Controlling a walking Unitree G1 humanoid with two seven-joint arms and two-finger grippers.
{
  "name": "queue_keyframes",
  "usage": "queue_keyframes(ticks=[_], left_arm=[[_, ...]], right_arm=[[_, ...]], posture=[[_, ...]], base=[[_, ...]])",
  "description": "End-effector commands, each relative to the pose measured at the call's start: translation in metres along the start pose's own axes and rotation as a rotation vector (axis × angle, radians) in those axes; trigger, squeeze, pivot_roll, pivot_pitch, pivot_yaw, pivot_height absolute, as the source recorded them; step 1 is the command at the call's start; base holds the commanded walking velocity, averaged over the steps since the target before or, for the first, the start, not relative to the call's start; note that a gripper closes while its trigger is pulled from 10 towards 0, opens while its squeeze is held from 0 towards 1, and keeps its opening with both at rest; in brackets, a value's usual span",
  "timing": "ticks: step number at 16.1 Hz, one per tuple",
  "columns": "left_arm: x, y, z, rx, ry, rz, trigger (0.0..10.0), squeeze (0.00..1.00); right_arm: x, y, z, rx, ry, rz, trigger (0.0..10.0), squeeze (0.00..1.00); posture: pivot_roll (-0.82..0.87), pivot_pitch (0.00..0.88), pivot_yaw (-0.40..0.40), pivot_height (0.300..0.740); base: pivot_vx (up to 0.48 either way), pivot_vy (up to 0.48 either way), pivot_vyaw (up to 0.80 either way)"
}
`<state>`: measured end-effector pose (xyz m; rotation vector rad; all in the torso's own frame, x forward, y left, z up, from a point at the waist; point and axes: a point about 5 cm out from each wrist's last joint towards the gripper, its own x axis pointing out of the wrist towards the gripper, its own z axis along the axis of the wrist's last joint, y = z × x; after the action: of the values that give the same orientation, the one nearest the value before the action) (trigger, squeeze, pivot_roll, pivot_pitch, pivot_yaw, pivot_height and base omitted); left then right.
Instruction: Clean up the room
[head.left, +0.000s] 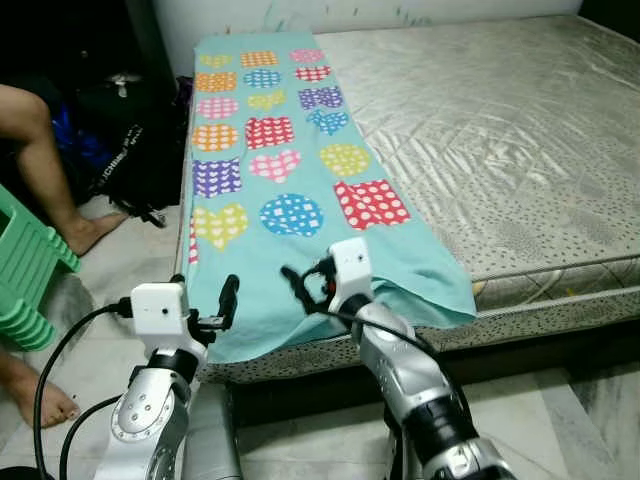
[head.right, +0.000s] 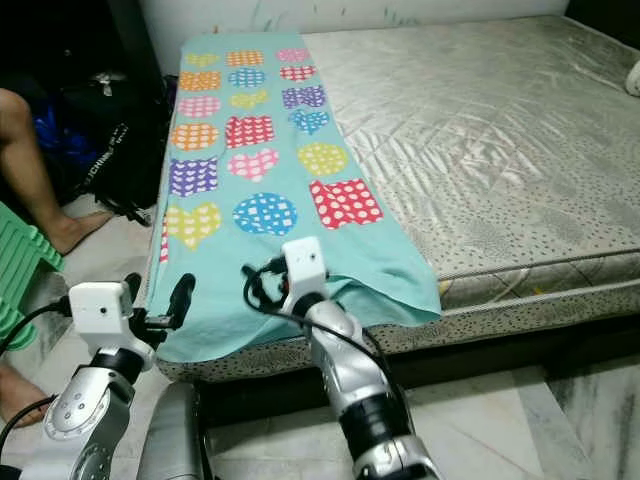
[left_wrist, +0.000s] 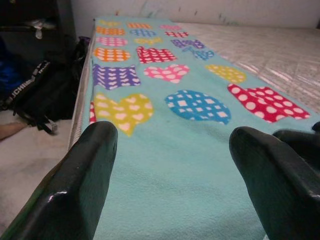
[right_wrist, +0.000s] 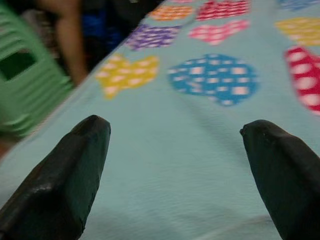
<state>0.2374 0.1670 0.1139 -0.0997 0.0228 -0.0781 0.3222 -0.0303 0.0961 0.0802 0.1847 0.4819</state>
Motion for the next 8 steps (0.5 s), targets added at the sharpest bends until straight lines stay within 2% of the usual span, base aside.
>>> queue_keyframes(ticks=[1, 6, 8], left_arm=[[0.001, 0.000, -0.001, 0.014, 0.013, -0.013, 10.0, 0.00], [0.001, -0.005, -0.002, 0.020, 0.023, -0.042, 10.0, 0.00], [0.003, -0.009, 0.000, 0.019, 0.012, -0.069, 10.0, 0.00]], right_arm=[[0.006, 0.009, 0.004, 0.008, -0.011, -0.014, 10.0, 0.00], [0.013, 0.003, -0.024, -0.055, 0.161, -0.092, 10.0, 0.00], [0.018, 0.007, -0.021, -0.062, 0.138, -0.102, 10.0, 0.00]], posture=[[0.00, 0.010, 0.038, 0.495], [0.00, 0.014, 0.038, 0.495], [0.01, 0.013, 0.037, 0.495]], base=[[0.000, 0.000, 0.00], [0.000, 0.000, 0.00], [0.000, 0.000, 0.00]])
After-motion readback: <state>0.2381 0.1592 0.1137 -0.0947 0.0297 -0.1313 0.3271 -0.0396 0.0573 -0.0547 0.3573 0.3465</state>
